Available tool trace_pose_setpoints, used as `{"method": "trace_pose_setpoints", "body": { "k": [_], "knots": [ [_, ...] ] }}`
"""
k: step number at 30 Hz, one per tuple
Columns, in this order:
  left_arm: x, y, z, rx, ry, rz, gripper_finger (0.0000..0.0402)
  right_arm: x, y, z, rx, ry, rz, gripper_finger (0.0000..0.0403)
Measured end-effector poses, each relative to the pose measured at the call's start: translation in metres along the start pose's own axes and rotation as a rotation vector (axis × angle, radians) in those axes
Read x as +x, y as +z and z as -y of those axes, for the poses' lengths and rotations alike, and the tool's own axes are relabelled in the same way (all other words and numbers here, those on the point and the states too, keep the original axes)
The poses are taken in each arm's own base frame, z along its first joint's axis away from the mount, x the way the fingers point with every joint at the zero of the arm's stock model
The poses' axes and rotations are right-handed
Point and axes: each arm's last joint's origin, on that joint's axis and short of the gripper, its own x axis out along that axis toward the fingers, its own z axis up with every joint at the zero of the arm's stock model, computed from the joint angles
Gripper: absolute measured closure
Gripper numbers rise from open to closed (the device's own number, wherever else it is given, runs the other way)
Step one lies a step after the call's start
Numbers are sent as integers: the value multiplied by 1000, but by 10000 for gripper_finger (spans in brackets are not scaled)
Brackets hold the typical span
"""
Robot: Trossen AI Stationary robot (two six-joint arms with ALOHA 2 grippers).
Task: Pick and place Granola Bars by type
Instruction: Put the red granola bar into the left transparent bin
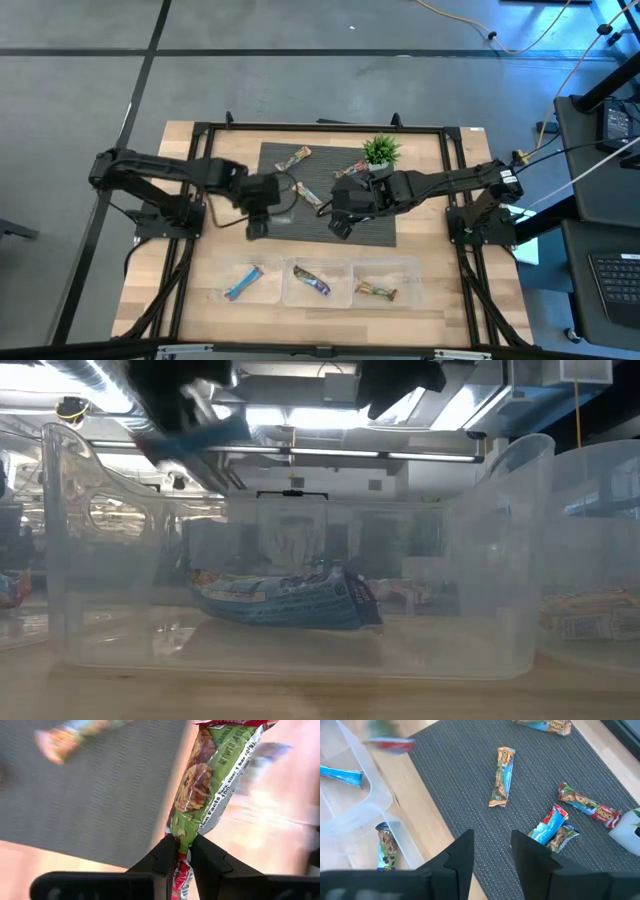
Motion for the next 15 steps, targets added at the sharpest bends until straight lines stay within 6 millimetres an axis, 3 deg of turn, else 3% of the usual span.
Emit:
{"method": "trace_pose_setpoints", "body": {
  "k": [6, 15],
  "knots": [
    [-4, -31, 52, -52, -88, -49, 357, -2, -3, -3, -16, 4, -6, 270],
    [10, -68, 101, -256, 74, 62, 353, -7, -13, -14, -55, 28, -7, 270]
  ]
}}
